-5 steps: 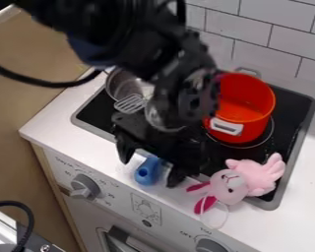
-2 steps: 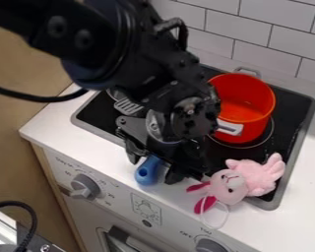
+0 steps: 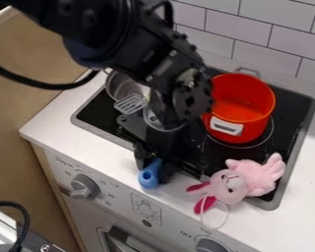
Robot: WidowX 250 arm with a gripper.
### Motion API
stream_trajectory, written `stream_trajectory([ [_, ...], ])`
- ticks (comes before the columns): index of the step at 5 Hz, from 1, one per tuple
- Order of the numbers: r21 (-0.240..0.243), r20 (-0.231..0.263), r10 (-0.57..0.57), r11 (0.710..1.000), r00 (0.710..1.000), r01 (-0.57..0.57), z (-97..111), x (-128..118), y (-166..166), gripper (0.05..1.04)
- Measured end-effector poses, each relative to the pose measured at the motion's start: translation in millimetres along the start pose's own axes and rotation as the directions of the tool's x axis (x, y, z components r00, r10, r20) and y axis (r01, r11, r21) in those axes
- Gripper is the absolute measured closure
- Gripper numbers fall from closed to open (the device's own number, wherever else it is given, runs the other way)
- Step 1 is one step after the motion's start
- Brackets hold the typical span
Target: Put the blue spoon to the left corner of the stove
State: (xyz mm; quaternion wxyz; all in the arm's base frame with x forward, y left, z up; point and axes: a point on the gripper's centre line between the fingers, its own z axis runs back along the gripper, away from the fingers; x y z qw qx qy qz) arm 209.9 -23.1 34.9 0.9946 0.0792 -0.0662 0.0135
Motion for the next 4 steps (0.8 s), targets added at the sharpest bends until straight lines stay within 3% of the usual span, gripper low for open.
stream_trajectory([
  [1, -0.006, -0.046, -0.011, 1.000, 0.999, 0.011, 3.1, -4.3, 3.7, 0.760],
  [3, 0.079, -0.147, -0.021, 0.996, 0.989, 0.033, 42.7, -10.6, 14.7, 0.760],
  [4, 0.110, -0.169, -0.029, 0.993, 0.985, 0.048, 55.7, -13.2, 18.6, 0.760],
])
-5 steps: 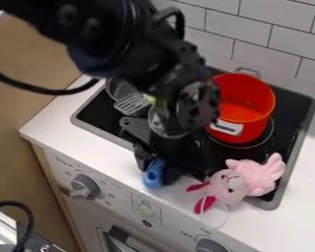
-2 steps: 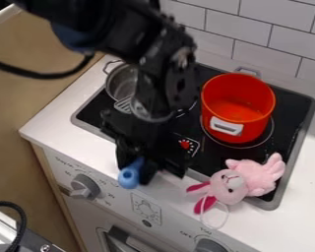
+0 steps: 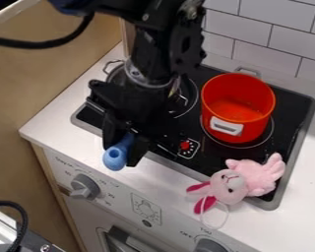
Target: Put the blue spoon to the left corner of the stove
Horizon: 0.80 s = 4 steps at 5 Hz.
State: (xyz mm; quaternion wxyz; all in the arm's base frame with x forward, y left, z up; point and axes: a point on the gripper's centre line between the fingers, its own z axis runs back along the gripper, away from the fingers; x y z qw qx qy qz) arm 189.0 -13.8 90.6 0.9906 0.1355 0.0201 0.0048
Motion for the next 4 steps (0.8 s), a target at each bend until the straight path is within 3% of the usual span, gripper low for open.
stream_trajectory([
  [2, 0.076, 0.022, -0.103, 0.992, 0.994, 0.101, 15.1, -12.2, 42.0, 0.760],
  [4, 0.121, 0.096, -0.187, 0.977, 0.978, 0.175, -13.1, -13.8, 80.6, 0.760],
])
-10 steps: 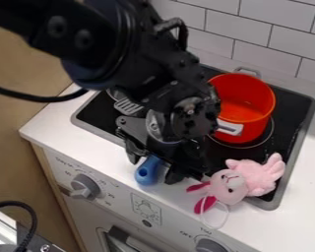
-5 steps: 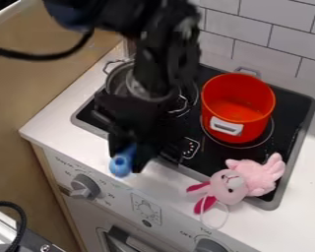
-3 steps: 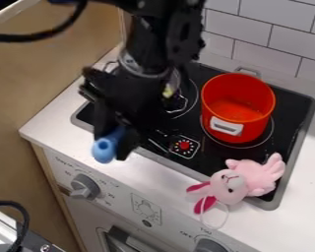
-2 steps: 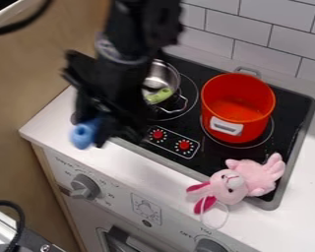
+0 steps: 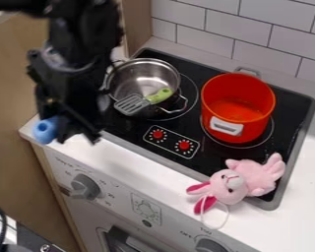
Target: Put the blue spoon to the left corner of the stove
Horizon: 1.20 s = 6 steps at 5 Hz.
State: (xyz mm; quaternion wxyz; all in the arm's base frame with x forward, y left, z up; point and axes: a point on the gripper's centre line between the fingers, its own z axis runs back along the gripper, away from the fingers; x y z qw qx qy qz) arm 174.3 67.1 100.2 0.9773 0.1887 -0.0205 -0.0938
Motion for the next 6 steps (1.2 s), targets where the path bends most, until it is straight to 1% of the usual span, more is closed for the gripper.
stream_trajectory([
  [1, 0.004, 0.052, -0.013, 1.000, 0.999, 0.013, -15.3, -0.3, 12.7, 0.760],
  [2, 0.003, 0.087, -0.037, 0.999, 0.995, 0.037, -35.4, 5.4, 25.8, 0.760],
  [3, -0.001, 0.118, -0.034, 0.999, 0.992, 0.034, -48.8, 9.2, 29.1, 0.760],
  [4, -0.006, 0.133, -0.033, 0.999, 0.991, 0.034, -61.8, 13.4, 27.9, 0.760],
  [5, -0.013, 0.152, -0.022, 1.000, 0.988, 0.024, -69.7, 17.0, 24.3, 0.760],
  [6, -0.003, 0.163, -0.014, 1.000, 0.987, 0.015, -72.6, 19.0, 24.6, 0.760],
])
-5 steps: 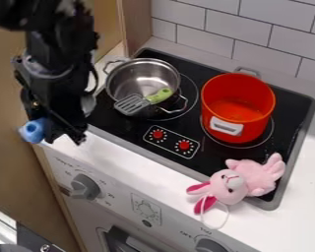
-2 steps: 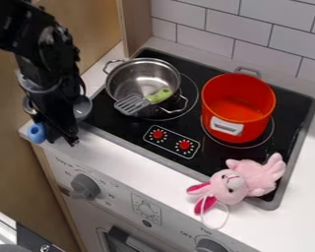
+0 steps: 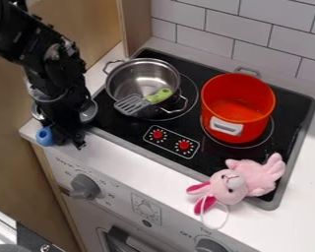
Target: Put the blue spoon to the left corner of the stove
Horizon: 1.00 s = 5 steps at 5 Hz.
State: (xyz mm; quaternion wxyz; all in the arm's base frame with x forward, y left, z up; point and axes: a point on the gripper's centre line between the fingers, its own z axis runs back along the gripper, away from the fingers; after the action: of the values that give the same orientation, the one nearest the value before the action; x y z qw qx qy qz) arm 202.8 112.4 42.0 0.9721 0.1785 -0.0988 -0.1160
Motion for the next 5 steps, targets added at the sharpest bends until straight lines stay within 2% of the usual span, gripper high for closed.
stream_trajectory([
  [1, -0.003, -0.008, 0.015, 1.000, 1.000, -0.015, -1.3, 4.0, -3.9, 0.760],
  [2, -0.010, -0.024, 0.016, 1.000, 1.000, -0.016, -0.7, 5.7, -6.0, 0.695],
  [4, -0.027, -0.093, 0.019, 0.999, 0.996, -0.022, 7.0, 3.7, -10.5, 0.147],
  [5, -0.035, -0.126, 0.026, 0.999, 0.992, -0.030, 12.5, 5.1, -10.9, 0.081],
])
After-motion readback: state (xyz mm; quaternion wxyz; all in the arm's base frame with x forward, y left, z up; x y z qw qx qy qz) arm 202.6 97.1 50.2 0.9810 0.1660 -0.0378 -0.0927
